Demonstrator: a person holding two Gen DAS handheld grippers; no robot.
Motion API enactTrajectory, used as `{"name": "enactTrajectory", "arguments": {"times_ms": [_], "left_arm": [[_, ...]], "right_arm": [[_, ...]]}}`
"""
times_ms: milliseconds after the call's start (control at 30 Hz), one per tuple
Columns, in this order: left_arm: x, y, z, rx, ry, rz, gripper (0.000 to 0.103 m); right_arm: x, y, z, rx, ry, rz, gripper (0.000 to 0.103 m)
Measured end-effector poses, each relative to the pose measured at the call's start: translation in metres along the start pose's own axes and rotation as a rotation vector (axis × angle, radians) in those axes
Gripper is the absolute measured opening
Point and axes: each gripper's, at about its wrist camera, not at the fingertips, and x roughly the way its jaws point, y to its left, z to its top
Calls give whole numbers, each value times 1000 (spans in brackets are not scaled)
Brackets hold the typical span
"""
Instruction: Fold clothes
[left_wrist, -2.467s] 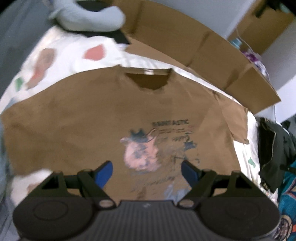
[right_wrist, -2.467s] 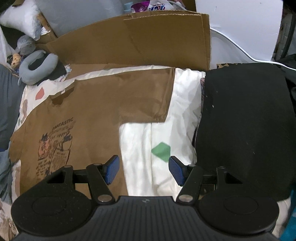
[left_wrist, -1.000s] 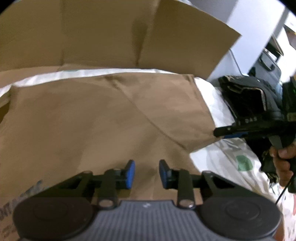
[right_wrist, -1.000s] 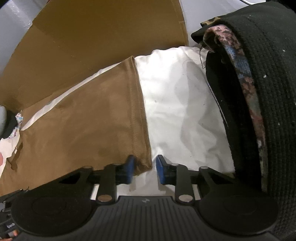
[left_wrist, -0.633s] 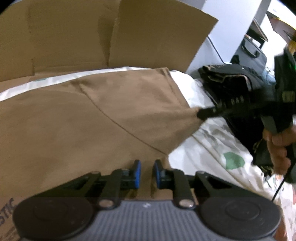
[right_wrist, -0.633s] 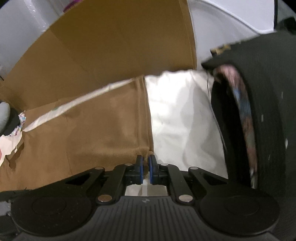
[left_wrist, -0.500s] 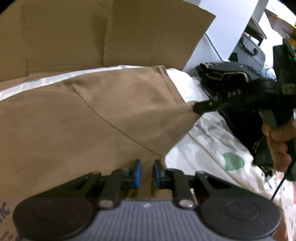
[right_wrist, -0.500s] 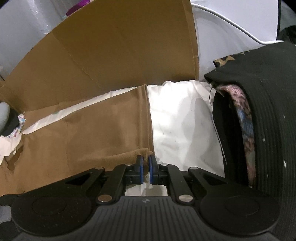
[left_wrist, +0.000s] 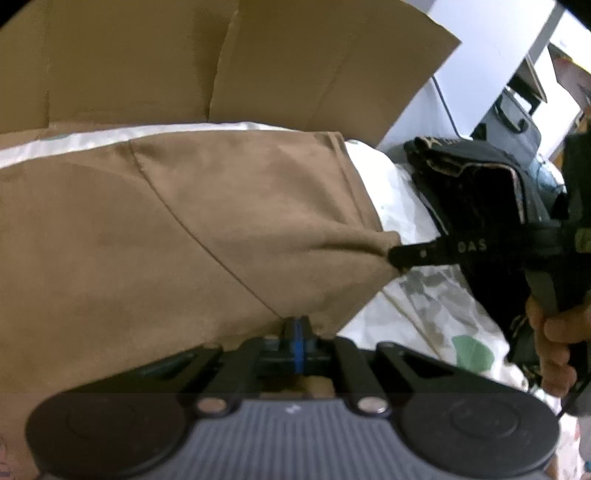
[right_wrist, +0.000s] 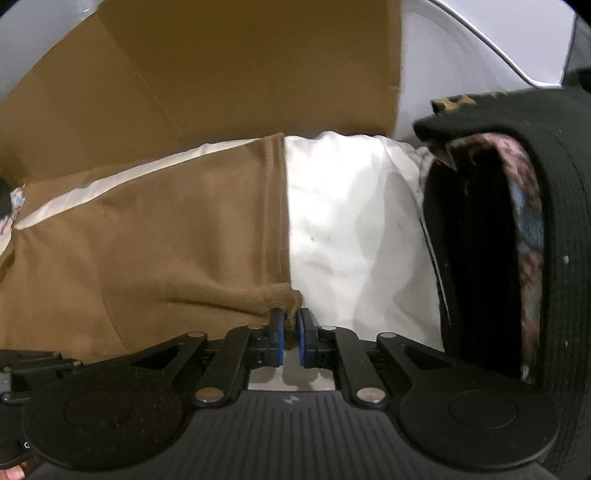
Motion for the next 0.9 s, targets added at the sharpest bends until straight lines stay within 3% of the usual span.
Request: {"name": "enactTrajectory", "arguments": {"times_ms": [67,133,233,600,667,767,800,900], "left_arm": [[0,2,1,-4,2,-5,2],[0,2,2,2,1,-4,2],[0,3,3,-19,0,-4,2],[1,6,1,-79,-7,-17,2],[1,9,1,-93,-6,-26,2],[1,13,1,-123,-6,-42,2],[2,14,1,-135,-7,-46,2],[2,14,1,-156,-13,-46,2]], "right_arm": [[-11,3,3,-8,-41,10,22],[-21,6,10,-34,-94,46,41],[-21,12,27,-106,-118,53,42],[25,6,58,-72,-66,71,42],[32,8,60,-74,-46,78,41],[35,15,60,-131,-38,55,17],[35,16,60,-146,-36,50,6],[32,12,64,-151,-48,42,0]]}}
